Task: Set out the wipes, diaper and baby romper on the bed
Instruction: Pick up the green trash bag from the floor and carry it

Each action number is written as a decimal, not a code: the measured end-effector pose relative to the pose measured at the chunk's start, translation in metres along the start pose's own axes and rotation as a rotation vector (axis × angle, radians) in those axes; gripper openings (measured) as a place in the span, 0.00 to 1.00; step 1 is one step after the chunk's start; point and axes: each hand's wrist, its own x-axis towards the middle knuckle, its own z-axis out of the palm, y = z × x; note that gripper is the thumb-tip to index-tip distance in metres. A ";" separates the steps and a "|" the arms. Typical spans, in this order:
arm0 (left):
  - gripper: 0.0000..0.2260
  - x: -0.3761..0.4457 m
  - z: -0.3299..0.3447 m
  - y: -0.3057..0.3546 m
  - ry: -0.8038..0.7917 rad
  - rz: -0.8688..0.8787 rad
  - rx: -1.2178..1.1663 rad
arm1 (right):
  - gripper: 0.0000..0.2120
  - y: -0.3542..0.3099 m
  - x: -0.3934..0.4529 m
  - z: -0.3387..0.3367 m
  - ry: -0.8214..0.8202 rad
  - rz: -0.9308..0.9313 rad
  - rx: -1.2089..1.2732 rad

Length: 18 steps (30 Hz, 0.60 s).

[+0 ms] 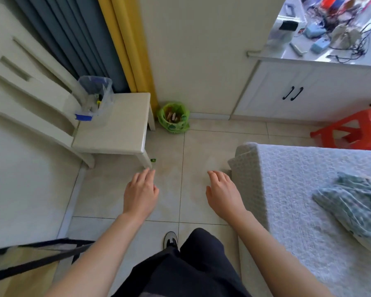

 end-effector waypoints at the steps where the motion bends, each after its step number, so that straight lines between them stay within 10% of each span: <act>1: 0.22 0.020 -0.001 0.000 -0.005 0.005 0.006 | 0.23 0.002 0.019 -0.003 -0.001 -0.001 -0.002; 18: 0.24 0.375 0.052 0.030 -0.149 -0.131 -0.014 | 0.25 0.103 0.383 -0.012 -0.153 -0.129 -0.056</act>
